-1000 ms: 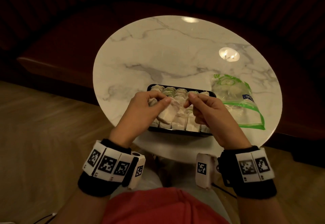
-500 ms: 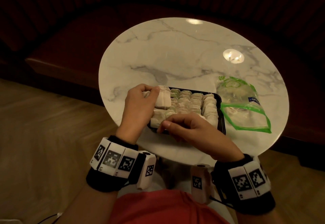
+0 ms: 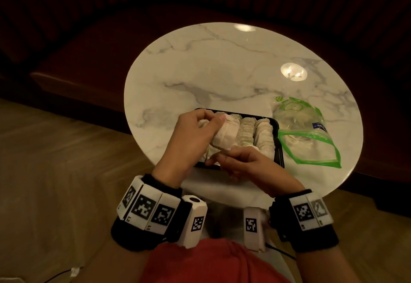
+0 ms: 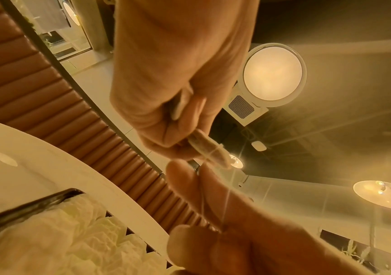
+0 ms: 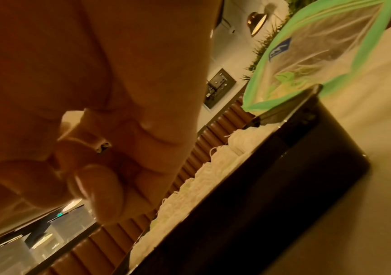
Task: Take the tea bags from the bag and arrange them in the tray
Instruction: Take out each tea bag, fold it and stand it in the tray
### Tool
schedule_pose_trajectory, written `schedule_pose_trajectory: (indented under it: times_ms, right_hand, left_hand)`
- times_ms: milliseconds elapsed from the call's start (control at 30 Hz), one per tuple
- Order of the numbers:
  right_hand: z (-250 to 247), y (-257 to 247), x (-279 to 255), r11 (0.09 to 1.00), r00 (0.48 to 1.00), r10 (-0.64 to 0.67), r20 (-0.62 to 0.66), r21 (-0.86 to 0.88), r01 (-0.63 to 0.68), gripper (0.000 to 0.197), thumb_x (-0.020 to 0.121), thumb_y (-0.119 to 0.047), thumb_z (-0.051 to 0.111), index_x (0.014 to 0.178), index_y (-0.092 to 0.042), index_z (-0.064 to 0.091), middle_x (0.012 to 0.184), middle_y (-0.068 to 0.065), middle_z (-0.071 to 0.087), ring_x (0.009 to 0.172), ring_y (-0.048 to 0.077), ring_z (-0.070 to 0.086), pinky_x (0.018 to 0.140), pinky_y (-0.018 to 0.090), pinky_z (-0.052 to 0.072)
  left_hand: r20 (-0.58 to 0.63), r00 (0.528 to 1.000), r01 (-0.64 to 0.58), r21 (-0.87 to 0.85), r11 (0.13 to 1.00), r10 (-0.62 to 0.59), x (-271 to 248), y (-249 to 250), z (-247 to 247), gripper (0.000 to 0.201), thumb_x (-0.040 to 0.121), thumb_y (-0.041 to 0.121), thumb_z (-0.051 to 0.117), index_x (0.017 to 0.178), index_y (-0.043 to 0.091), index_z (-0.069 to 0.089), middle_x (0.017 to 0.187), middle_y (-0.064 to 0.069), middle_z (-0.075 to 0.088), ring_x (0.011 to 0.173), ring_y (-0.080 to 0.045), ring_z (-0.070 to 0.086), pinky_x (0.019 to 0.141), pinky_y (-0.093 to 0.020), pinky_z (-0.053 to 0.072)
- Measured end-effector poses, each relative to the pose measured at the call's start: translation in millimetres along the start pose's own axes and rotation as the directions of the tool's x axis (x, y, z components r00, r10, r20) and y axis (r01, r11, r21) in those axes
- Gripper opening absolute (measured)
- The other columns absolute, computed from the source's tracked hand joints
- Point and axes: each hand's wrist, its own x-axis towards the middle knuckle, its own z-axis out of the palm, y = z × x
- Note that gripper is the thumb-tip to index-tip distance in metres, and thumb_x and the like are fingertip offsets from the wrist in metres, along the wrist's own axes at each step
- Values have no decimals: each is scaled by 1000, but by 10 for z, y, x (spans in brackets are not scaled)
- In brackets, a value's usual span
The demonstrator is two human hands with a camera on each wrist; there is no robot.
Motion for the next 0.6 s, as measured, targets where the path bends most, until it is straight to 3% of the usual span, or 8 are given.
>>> schedule_pose_trajectory:
  times_ms: [67,167,300,367,467,600]
  right_hand:
    - [-54,30,-8,999,1000,16,-25,37,-15,23,91,-28,55,91,-25,79,65,-4,50,60,6,42,56,13,35]
    - [-139,64,2,997,997,41,-67,72,-36,20,88,-22,58,86,-21,78,68,1,54,56,4,44,56,16,36]
    - [-316,14,6,1000,995,18,-101,27,-15,16,90,-13,63,81,-17,75,63,-8,58,55,3,41,54,14,35]
    - [-420,-39,9,1000,994,-16,-111,-9,15,12,85,-16,64,86,-9,74,66,-6,58,58,6,41,56,15,36]
    - [-537,-161,2,997,986,-27,-165,-73,15,2,79,-19,75,77,-18,74,68,-6,62,60,7,44,58,16,37]
    - [-564,-368,-59,981,964,-67,-258,-196,15,16,73,-32,72,80,-17,73,68,-5,65,63,6,49,57,13,38]
  left_hand:
    - [30,1000,2,22,1000,-3,-11,-6,4,18,93,23,65,76,18,66,66,12,64,60,-2,58,54,-18,43]
    - [119,993,9,53,999,-16,-51,20,14,13,91,23,67,85,13,70,77,1,68,68,-11,63,59,-29,49]
    - [227,974,2,54,999,-14,-105,114,-4,8,90,13,68,88,7,73,75,4,67,61,-1,63,51,-13,46]
    - [258,966,-19,70,997,1,-112,133,-19,7,90,11,68,87,8,73,77,4,68,64,-1,64,53,-12,48]
    - [266,964,-48,112,993,17,-112,134,-12,8,89,11,69,86,5,74,81,-2,69,66,-2,63,54,-12,48]
    - [226,974,-68,218,974,17,-95,101,6,14,90,18,69,84,6,72,85,1,69,70,1,63,57,-9,46]
